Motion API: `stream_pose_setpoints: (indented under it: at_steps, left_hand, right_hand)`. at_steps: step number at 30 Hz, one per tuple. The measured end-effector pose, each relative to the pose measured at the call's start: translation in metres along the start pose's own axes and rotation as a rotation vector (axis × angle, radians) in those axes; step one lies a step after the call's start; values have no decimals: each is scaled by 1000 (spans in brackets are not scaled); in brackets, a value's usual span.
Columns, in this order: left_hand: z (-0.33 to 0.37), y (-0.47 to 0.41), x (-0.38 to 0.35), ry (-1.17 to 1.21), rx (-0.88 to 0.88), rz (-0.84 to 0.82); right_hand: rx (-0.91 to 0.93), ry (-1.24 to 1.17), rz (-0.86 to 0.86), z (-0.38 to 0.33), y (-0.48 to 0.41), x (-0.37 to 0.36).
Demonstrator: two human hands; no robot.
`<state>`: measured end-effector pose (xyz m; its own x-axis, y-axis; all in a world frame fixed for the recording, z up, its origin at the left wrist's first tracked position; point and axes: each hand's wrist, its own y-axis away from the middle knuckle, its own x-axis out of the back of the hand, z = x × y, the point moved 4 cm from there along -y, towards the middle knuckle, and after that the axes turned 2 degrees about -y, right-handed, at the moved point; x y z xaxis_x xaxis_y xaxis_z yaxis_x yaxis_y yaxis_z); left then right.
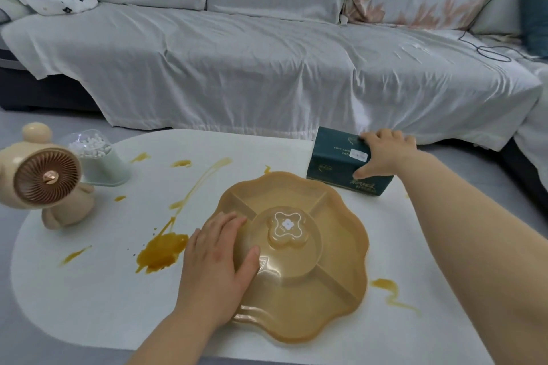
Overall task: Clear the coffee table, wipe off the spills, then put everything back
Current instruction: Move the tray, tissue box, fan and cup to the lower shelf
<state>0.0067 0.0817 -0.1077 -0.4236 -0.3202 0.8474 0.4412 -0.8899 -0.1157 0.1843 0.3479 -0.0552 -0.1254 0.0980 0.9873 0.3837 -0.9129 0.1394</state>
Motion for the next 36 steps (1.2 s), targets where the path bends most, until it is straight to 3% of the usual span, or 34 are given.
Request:
stream_pose_setpoints:
  at_steps: [2, 6, 17, 24, 29, 36]
  left_hand:
    - [0, -1, 0, 12, -8, 7]
    - [0, 1, 0, 67, 2, 30]
    - [1, 0, 0, 65, -10, 38]
    - [2, 1, 2, 72, -22, 37]
    - [4, 1, 2, 47, -13, 26]
    - [7, 2, 3, -136, -10, -66]
  right_hand:
    - [23, 8, 3, 0, -5, 0]
    - [-6, -266, -14, 0, -7, -8]
    - [-214, -355, 72, 0, 8, -18]
    - [-200, -438, 149, 21, 40, 18]
    - [-117, -758, 119, 22, 95, 56]
    - [-159, -481, 108, -52, 139, 31]
